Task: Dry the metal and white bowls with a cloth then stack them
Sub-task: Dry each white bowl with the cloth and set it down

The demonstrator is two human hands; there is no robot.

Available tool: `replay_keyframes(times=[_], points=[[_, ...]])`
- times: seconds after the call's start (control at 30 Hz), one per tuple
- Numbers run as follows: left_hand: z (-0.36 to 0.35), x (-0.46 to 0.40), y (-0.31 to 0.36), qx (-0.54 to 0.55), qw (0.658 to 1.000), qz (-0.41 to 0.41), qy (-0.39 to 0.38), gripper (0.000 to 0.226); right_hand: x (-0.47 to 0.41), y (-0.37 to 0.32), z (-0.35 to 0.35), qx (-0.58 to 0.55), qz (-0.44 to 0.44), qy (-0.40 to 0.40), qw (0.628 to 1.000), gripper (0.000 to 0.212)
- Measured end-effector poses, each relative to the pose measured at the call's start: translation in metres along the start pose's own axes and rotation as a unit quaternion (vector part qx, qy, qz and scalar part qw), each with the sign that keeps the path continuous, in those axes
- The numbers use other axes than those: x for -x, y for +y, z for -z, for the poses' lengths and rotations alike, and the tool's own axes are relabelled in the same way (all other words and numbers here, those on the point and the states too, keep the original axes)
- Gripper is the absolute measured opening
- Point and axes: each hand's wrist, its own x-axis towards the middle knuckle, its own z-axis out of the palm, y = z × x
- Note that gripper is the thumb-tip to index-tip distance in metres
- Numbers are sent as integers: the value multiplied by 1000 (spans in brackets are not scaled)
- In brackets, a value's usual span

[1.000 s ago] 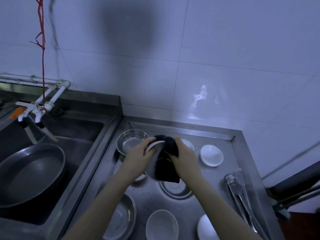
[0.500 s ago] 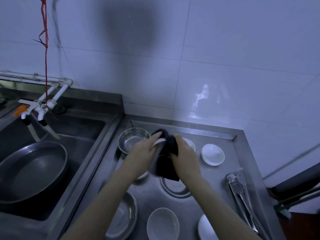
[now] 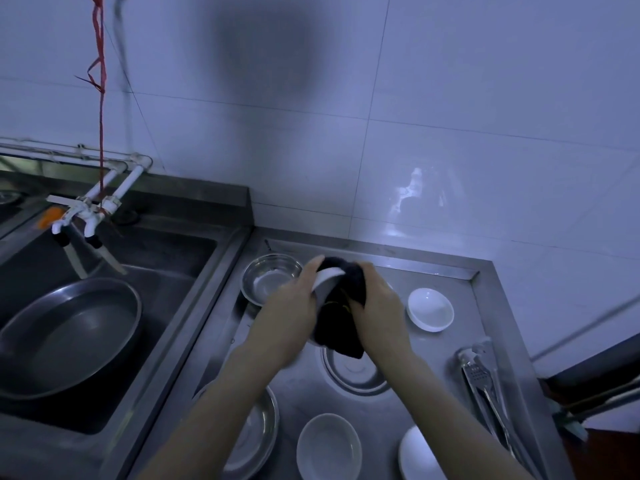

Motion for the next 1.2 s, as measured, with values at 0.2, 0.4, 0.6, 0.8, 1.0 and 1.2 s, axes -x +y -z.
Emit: replay_keyframes(times=[0.2, 0.4, 0.6, 0.8, 1.0, 1.2], points=[[-13, 19, 3, 269, 952, 111, 91, 46, 10, -1, -10, -304, -242, 71, 919, 21], [-6, 7, -4, 89, 996, 29, -16, 51, 7, 9, -1, -86, -57, -17, 995, 37], [6, 1, -5, -28, 999, 7, 26, 53, 9, -2, -6, -55, -27, 25, 998, 29], [-15, 20, -15, 186, 973, 137, 15, 43, 16, 3, -10, -223, -175, 29, 958, 25], [2, -3, -3, -176, 980, 10, -89, 41, 7, 1, -10, 61, 40, -58, 996, 44], [15, 5, 2, -130, 982, 64, 117, 51, 10, 0, -17, -85, -102, 38, 990, 43]])
